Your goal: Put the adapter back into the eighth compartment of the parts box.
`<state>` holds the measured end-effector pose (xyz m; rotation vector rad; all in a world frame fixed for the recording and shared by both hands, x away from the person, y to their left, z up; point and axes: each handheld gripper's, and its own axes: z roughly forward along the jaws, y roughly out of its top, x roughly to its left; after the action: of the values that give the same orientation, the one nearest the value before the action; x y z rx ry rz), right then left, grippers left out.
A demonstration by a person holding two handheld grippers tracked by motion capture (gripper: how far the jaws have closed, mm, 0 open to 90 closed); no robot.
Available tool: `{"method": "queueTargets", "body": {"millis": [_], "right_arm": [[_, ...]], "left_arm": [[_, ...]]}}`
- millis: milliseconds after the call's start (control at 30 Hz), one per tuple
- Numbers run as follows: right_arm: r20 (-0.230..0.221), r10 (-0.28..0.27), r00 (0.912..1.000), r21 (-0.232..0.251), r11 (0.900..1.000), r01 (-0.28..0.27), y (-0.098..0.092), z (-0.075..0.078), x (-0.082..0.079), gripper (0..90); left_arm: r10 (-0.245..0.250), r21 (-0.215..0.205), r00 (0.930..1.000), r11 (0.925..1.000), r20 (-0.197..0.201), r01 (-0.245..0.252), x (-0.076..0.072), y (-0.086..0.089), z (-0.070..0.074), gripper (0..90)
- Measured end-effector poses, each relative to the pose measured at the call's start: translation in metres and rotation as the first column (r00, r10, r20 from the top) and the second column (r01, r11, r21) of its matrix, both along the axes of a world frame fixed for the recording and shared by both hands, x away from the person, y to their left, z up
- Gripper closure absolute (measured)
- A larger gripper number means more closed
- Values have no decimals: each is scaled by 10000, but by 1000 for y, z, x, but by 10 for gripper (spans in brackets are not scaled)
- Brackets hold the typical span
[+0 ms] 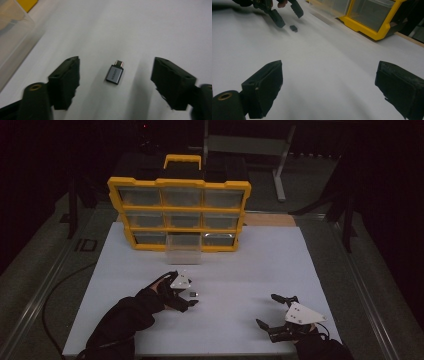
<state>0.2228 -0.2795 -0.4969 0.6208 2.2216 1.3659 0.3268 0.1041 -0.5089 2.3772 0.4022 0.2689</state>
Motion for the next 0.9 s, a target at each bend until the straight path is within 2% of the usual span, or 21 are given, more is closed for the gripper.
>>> {"method": "queueTargets", "body": {"millis": [167, 200, 233, 267, 400, 500, 900], "right_arm": [[1, 1, 10000, -5, 10000, -1, 0, 0, 0, 79], [-11, -4, 10000, 13, 10000, 4, 0, 0, 0, 79], [-11, -4, 10000, 13, 10000, 4, 0, 0, 0, 79], [-39, -24, 10000, 14, 10000, 24, 0, 0, 0, 79], [-52, -13, 10000, -7, 10000, 13, 0, 0, 0, 79], [-15, -3, 10000, -8, 10000, 3, 0, 0, 0, 79], [-14, -32, 10000, 23, 10000, 32, 0, 0, 0, 79]], "left_arm": [[-27, 86, 9999, 10000, -116, 28, 1, -1, -3, 310], [-106, 49, 9999, 9999, -75, 106, 1, -1, -3, 383], [-145, 51, 9999, 9999, -10, 145, 1, -1, -3, 383], [-191, 63, 9998, 9998, -39, 191, 1, -1, -3, 438], [-344, 319, 9994, 9989, -79, 346, 2, -3, -4, 497], [-365, 425, 9993, 9984, -55, 367, 3, -4, -5, 506], [-456, 403, 9985, 9981, -311, 469, 9, -6, -5, 621]]}}
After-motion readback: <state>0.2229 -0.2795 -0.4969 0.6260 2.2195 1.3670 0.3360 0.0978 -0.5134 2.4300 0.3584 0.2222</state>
